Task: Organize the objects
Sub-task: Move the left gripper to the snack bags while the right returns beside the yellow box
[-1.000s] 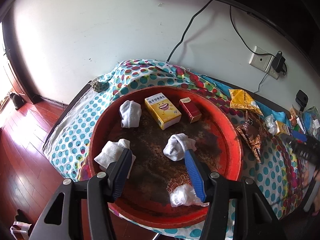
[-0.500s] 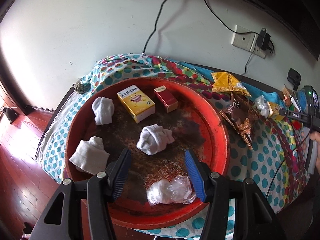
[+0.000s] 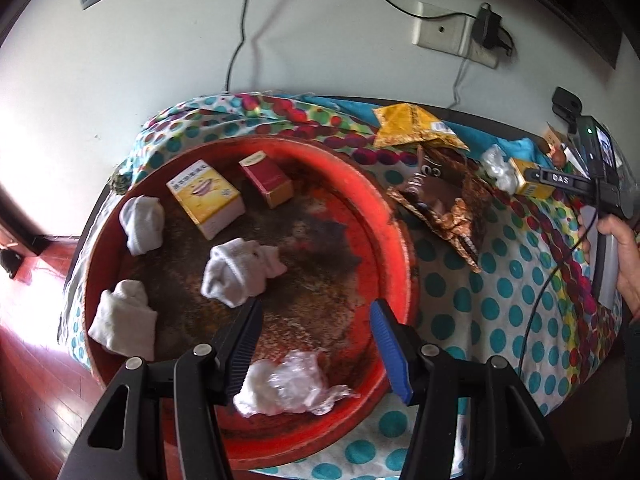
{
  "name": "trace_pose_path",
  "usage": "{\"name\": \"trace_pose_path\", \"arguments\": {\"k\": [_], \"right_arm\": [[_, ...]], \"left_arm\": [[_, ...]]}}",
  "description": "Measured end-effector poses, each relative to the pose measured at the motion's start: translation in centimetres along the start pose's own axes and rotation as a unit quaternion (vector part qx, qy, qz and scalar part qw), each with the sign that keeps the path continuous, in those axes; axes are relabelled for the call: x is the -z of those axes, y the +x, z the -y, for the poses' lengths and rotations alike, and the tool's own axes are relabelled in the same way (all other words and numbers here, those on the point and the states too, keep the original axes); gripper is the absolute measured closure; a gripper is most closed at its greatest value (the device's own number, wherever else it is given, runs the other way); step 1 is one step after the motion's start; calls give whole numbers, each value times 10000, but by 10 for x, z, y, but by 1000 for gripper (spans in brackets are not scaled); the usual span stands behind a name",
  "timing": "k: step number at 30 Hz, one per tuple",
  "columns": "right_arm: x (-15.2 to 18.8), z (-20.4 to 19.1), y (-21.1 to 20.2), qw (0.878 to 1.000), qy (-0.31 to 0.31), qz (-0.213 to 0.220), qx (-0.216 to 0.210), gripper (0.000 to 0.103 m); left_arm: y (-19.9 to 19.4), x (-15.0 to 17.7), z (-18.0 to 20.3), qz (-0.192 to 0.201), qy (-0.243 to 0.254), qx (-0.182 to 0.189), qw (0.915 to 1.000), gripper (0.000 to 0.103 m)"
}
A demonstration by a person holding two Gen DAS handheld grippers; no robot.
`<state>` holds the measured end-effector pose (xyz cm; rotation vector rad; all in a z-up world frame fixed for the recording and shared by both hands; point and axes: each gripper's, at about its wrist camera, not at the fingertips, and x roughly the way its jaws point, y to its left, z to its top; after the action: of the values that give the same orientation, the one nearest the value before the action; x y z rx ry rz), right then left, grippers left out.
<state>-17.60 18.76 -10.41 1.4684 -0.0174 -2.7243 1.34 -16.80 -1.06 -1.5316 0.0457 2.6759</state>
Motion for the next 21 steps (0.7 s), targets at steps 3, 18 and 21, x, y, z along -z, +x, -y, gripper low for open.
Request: {"name": "trace_pose_path", "arguments": {"k": [3, 18, 21], "right_arm": [[0, 2, 2, 9999, 45, 66, -80, 10], [13, -3, 25, 9995, -309, 90, -66, 15], [19, -6, 22, 9985, -511, 205, 21, 18]], "left_arm": [[7, -5, 12, -81, 83, 163, 9998, 46], [31, -37, 64, -236, 545, 377, 9975, 46], [39, -48, 75, -254, 574, 531, 9966, 46]]}}
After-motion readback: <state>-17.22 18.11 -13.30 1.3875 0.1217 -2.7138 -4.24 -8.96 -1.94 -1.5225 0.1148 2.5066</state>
